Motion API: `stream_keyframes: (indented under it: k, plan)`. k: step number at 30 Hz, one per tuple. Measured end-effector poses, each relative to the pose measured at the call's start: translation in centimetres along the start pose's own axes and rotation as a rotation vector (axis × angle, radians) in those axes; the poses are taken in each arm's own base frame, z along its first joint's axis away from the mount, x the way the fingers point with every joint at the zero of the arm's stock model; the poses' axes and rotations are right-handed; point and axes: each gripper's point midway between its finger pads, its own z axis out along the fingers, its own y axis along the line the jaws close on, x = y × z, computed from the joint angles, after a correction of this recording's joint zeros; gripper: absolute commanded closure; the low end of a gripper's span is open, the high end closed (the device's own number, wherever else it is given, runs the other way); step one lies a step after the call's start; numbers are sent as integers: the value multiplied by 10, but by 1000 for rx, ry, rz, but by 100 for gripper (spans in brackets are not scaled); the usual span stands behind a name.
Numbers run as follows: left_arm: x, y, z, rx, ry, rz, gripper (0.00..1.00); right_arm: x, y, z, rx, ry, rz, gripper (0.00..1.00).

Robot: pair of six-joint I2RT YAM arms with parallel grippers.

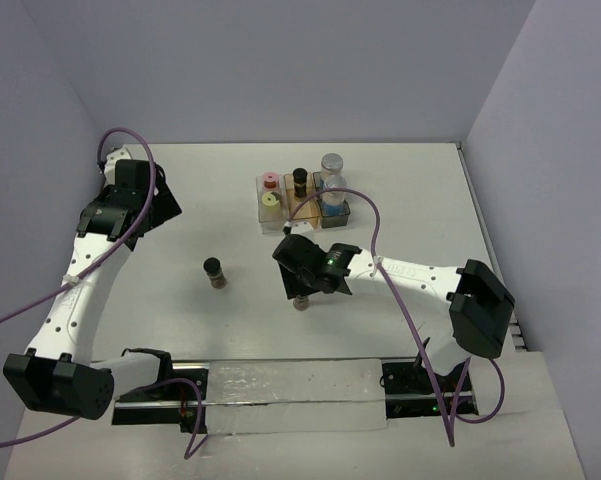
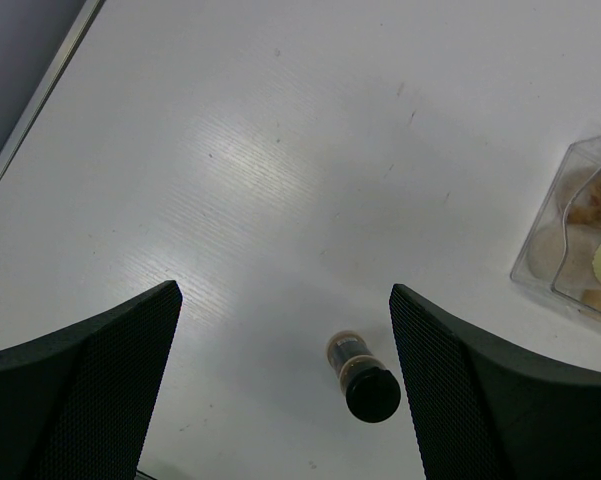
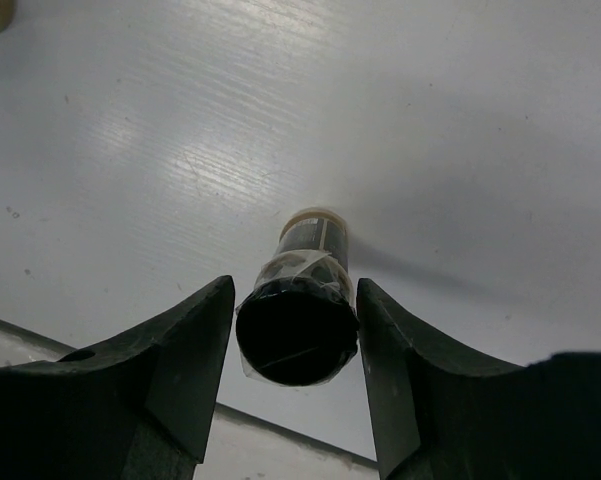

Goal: Organize the condiment bottles

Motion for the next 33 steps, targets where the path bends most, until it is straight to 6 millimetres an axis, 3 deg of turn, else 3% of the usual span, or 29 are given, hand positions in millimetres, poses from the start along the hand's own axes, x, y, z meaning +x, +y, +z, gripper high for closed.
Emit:
stream_keyframes:
  k: [5, 11, 14, 18, 25, 29, 33]
  plan:
    - [0, 0, 0, 0, 1, 0, 7, 2, 1, -1, 10, -3, 0, 76]
    - [4, 1, 2, -5, 7, 4, 7, 2, -6, -6, 42, -10, -7, 77]
    - [6, 2, 3, -7, 11, 6, 7, -10, -9, -12, 60, -32, -14, 77]
    - [6, 2, 3, -8, 12, 6, 7, -46, -6, -25, 56, -95, -13, 77]
    - [4, 3, -1, -1, 0, -2, 7, -160, -20, -47, 57, -286, 65, 77]
    - [3, 3, -2, 1, -4, -4, 7, -206, -30, -37, 79, -342, 93, 77]
    - [3, 3, -2, 1, -4, -3, 7, -231, -45, -11, 124, -332, 107, 77]
